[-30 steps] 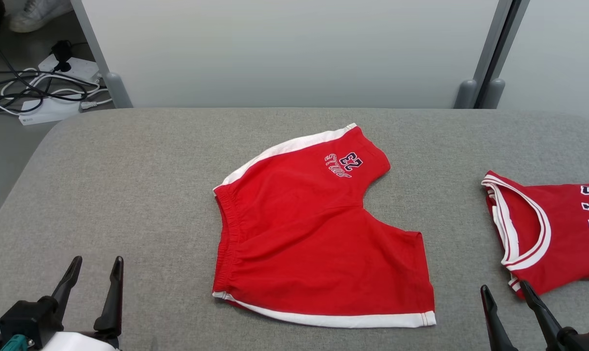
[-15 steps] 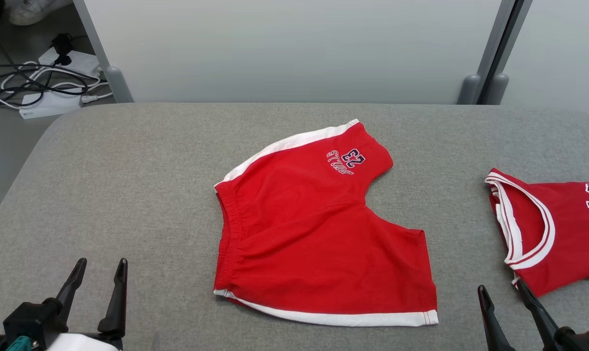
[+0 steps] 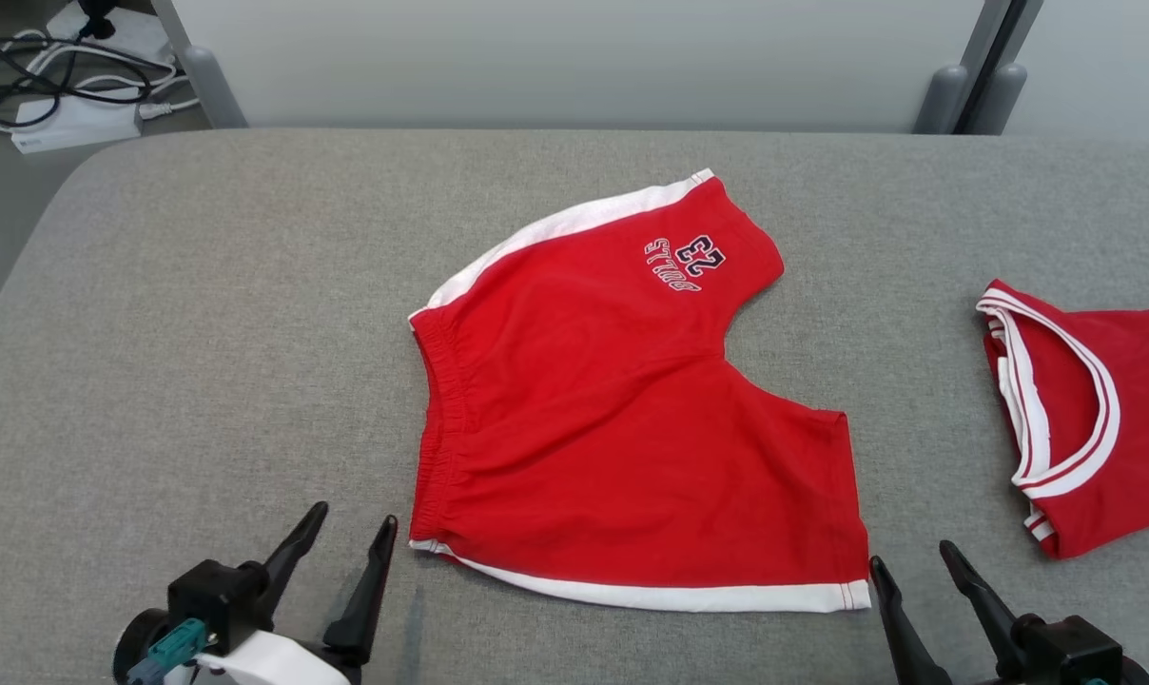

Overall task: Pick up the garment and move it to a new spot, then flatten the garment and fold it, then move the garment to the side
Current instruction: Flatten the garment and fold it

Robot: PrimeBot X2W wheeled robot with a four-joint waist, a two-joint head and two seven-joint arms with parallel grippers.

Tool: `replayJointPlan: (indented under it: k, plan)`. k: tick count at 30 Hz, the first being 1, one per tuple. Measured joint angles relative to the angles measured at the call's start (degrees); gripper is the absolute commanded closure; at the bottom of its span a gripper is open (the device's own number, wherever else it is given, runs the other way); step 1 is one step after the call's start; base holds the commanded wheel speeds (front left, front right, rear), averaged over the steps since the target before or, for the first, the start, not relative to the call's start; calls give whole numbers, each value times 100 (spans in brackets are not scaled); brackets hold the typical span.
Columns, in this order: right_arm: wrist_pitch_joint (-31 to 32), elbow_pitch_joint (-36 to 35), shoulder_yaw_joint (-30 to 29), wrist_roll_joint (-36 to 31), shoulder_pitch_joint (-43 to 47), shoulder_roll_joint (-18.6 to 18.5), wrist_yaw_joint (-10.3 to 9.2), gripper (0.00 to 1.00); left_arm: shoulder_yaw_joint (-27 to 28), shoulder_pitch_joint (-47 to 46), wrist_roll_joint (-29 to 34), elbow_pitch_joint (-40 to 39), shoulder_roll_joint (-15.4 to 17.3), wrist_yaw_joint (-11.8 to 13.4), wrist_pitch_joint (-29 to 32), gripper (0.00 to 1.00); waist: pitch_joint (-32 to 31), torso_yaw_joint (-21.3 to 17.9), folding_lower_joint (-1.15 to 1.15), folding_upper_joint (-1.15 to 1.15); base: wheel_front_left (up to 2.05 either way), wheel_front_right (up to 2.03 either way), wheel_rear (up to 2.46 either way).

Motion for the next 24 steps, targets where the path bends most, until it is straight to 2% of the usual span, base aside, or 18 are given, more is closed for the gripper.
replayJointPlan:
  k: [5, 11, 24]
  plan:
    - [9, 343, 236, 60, -201, -25, 0, 0, -287, -287, 24, 500, -302, -361, -14, 0, 271, -34, 0, 0, 0, 0, 0]
    - [8, 724, 420, 182, -310, -34, 0, 0, -408, -468, 25, 1066, -501, -699, -121, 0, 425, -81, 0, 0, 0, 0, 0]
    - [58, 1322, 901, 456, -777, -124, 0, 0, -561, -945, 70, 1868, -778, -1105, -186, 0, 645, -93, 0, 0, 0, 0, 0]
